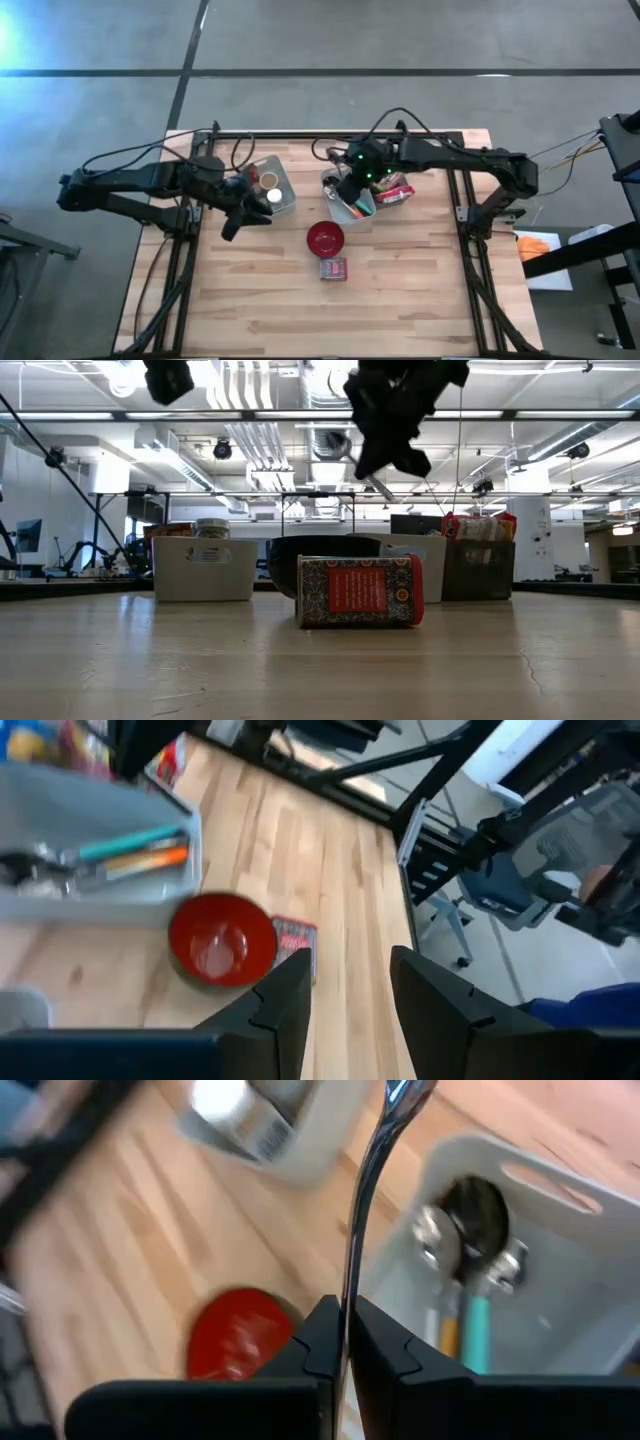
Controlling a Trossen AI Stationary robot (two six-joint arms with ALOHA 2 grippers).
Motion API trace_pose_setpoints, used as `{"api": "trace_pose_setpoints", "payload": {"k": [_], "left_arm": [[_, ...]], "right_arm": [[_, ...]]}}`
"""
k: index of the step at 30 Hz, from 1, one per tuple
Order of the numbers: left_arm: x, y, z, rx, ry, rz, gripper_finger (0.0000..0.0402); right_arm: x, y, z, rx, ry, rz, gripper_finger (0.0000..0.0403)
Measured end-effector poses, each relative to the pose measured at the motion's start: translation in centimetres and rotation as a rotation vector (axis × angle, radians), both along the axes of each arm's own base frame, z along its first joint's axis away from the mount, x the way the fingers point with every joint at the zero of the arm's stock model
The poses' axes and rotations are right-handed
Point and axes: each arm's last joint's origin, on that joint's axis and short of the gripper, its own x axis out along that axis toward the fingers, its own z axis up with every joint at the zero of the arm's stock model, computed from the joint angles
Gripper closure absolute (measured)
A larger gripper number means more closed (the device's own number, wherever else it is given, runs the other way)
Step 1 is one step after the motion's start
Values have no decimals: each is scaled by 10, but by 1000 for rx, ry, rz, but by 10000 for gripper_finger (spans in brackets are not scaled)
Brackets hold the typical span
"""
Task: Pick & Place Food Item
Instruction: Put the silver spoon into the right white bin
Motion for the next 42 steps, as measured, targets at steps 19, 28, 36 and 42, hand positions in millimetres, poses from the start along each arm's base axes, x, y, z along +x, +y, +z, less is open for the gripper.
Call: {"api": "trace_pose_setpoints", "payload": {"k": [19,28,36,42], "left_arm": [[5,1,-11,-55,-63,59,258],[4,1,-11,-55,-63,59,258],[4,1,-12,-62,-53,63,258],[3,1,-14,-76,-32,70,258]], "right_arm": [[-3,-46,-68,73,322,113,394],[14,-50,-97,146,378,138,394],[34,-56,-108,214,447,131,394],[46,-61,-115,245,536,154,394]]}}
